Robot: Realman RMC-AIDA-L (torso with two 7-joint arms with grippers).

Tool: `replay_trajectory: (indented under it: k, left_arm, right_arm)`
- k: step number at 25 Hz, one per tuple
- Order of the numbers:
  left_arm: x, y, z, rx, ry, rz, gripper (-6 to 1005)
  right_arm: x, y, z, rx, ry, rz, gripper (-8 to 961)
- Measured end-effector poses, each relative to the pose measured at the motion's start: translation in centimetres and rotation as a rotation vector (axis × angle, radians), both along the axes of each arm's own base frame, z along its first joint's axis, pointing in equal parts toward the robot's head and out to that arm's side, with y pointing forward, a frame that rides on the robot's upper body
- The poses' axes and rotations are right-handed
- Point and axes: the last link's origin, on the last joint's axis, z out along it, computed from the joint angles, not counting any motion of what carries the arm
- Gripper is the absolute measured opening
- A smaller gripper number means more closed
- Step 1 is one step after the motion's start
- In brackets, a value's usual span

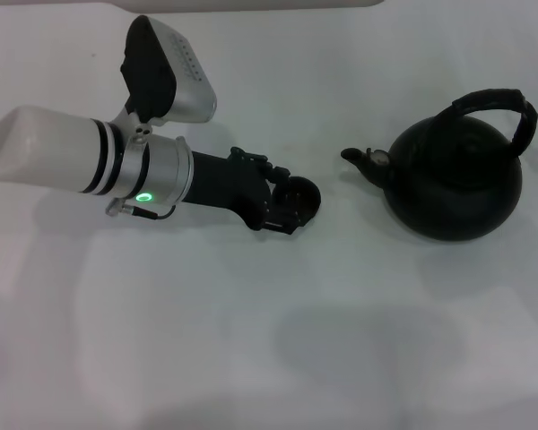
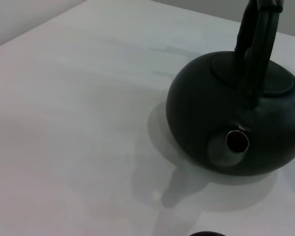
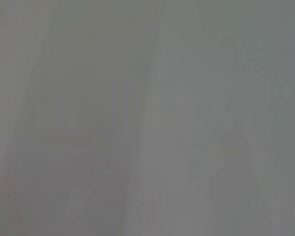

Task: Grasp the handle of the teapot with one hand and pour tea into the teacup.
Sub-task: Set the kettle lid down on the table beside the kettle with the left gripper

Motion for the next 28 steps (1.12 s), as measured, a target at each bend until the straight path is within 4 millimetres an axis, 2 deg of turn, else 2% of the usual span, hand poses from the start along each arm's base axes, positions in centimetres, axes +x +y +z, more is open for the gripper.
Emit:
replay_trajectory:
  k: [16,28]
  left_arm:
    - [0.6,0.1,0.1,-0.005,-0.008,-0.018,740]
    - [1.3,-0.2,1.0,0.007,-0.035,-0.031,744]
  right_arm:
    - [0.1,0.0,0.0,-0.002,-0.002,-0.010,877]
    - [0.3,-0.1,0.1,0.001,-0.005,-0.017,877]
